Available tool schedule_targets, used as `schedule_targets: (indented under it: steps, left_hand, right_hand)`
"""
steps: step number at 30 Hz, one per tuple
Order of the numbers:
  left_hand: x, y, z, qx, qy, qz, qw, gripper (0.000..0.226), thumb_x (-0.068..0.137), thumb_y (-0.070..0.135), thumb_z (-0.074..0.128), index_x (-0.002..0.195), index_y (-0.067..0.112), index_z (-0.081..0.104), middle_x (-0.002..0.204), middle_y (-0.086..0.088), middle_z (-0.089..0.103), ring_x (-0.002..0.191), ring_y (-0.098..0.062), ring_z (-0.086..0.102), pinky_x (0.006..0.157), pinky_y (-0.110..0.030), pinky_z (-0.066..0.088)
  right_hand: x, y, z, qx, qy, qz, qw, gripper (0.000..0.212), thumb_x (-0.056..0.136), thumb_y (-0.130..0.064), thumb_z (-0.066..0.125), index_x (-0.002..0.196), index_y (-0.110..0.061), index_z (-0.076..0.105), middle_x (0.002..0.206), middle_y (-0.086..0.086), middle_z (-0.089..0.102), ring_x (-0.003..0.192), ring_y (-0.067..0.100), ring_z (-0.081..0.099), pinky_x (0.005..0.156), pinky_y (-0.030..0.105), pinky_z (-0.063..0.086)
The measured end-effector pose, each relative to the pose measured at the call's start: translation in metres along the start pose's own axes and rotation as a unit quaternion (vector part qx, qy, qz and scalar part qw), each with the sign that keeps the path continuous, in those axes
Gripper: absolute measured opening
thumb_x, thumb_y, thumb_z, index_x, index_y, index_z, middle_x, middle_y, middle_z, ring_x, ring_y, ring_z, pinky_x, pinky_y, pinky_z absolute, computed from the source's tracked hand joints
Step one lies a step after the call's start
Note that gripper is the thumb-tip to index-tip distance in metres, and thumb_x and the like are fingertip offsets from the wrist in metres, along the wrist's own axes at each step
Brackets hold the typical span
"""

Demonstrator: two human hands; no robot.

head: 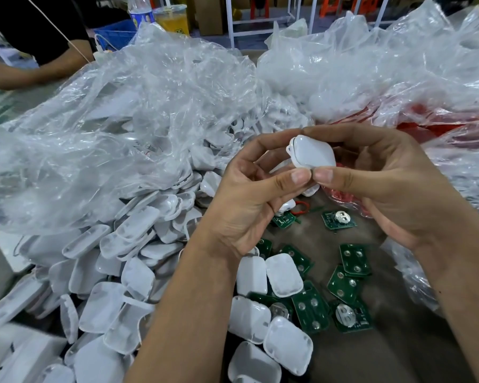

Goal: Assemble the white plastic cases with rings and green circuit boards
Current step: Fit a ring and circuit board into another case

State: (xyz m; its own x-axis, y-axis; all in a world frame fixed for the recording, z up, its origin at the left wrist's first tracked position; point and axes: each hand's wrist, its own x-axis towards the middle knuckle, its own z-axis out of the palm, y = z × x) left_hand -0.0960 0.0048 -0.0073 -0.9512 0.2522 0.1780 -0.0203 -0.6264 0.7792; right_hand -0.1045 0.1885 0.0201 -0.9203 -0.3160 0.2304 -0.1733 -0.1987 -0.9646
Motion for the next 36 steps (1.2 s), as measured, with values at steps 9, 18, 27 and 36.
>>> schedule_targets:
  steps: [9, 18, 27, 36]
  left_hand:
    - [0.003, -0.005, 0.002, -0.022, 0.032, -0.014, 0.999, 0.037, 0.075, 0.0, 0.073, 0.108, 0.013, 0.08, 0.105, -0.011, 0.078, 0.098, -0.022, 0.076, 0.077, -0.027, 0.062]
    - [0.005, -0.005, 0.003, 0.071, 0.139, -0.012, 0.988, 0.022, 0.08, 0.011, 0.078, 0.1, 0.004, 0.078, 0.093, -0.015, 0.078, 0.079, -0.027, 0.076, 0.078, -0.037, 0.065]
    - [0.003, -0.007, -0.002, 0.16, 0.191, -0.017, 0.968, 0.006, 0.09, 0.003, 0.075, 0.095, -0.001, 0.075, 0.066, -0.003, 0.07, 0.059, -0.016, 0.07, 0.061, -0.029, 0.064]
    - [0.004, -0.009, -0.002, 0.144, 0.186, -0.011, 0.972, 0.004, 0.09, 0.003, 0.075, 0.094, 0.001, 0.075, 0.081, -0.013, 0.077, 0.07, -0.022, 0.076, 0.065, -0.028, 0.063]
  right_hand:
    - [0.001, 0.005, 0.002, -0.024, 0.031, -0.009, 0.999, 0.046, 0.068, -0.017, 0.088, 0.114, -0.017, 0.08, 0.101, 0.013, 0.08, 0.088, 0.026, 0.077, 0.072, 0.028, 0.062]
    - [0.002, 0.013, -0.001, -0.205, 0.043, -0.079, 0.975, 0.044, 0.075, -0.001, 0.089, 0.114, -0.017, 0.078, 0.098, 0.01, 0.078, 0.085, 0.026, 0.079, 0.069, 0.036, 0.066]
    - [0.003, 0.02, -0.006, -0.299, 0.016, -0.039, 0.953, 0.047, 0.077, -0.004, 0.089, 0.114, -0.03, 0.079, 0.091, 0.005, 0.074, 0.077, 0.032, 0.075, 0.072, 0.045, 0.065]
    - [0.007, 0.033, -0.001, -0.135, 0.109, -0.005, 0.985, 0.009, 0.094, -0.019, 0.076, 0.1, -0.022, 0.081, 0.075, 0.022, 0.067, 0.051, 0.018, 0.056, 0.045, 0.024, 0.05]
